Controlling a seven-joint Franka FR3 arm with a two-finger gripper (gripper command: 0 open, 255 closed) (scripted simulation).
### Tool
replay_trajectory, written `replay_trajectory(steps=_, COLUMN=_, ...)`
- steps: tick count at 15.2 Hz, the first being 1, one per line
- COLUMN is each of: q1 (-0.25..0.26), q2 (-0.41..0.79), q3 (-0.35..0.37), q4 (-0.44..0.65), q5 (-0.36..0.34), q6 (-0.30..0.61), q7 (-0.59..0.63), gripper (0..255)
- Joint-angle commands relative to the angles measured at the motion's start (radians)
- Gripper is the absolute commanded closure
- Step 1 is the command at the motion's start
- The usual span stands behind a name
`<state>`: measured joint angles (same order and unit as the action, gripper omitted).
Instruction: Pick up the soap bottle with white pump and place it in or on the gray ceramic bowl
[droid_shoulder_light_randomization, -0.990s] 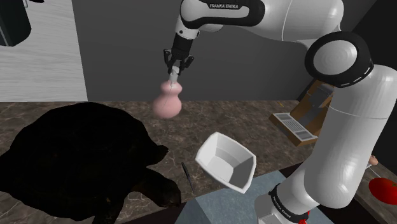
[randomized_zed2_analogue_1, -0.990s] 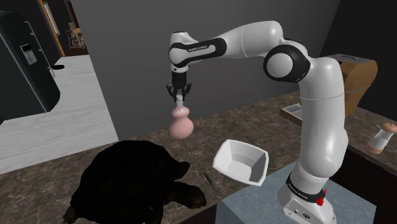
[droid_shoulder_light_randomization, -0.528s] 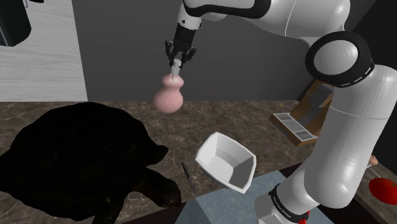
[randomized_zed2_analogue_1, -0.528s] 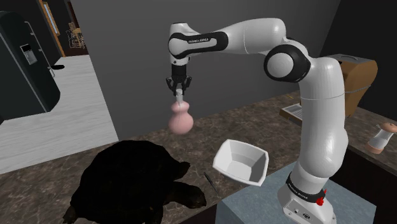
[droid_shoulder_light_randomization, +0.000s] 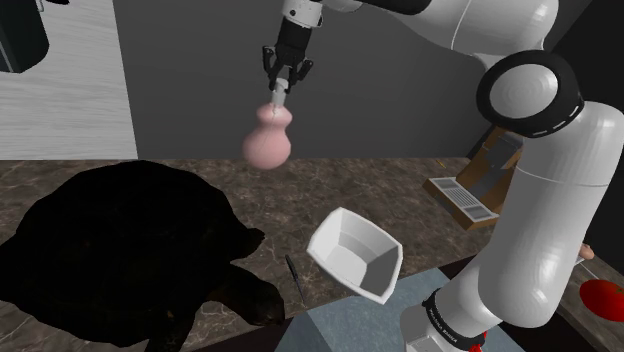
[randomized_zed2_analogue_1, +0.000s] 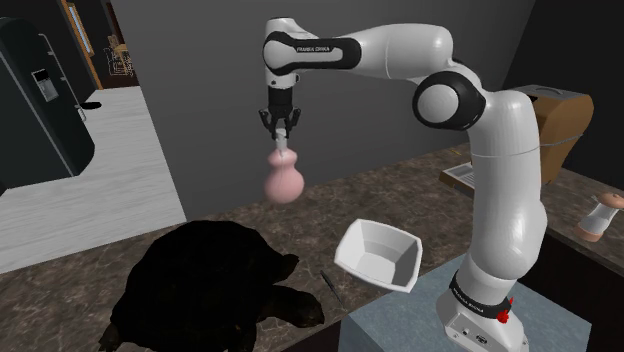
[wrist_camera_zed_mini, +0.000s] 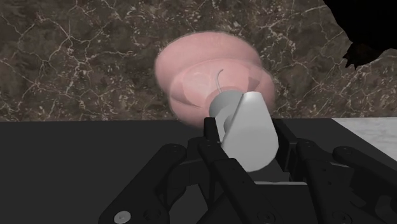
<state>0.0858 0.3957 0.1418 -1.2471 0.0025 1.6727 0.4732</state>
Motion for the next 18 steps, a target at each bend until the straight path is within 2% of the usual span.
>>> replay_trajectory(steps=1, q1=0.002, q2=0.006, q3=0.0, q4=0.038, q5=-0.001, q6=-0.03, q7=0.001, gripper=255)
replay_trajectory(steps=9, q1=0.012, q2=0.058, q3=0.001, q4=0.228, q5=-0.008, q6=-0.169, q7=0.008, gripper=255)
replay_trajectory(steps=15, q1=0.027, q2=0.138, q3=0.0, q4=0.441, q5=-0.018, q6=-0.301, q7=0.014, gripper=255)
replay_trajectory(steps=18, q1=0.0, q2=-0.062, q3=0.006, q4=0.159, q5=0.006, q6=-0.219, q7=0.01, gripper=255)
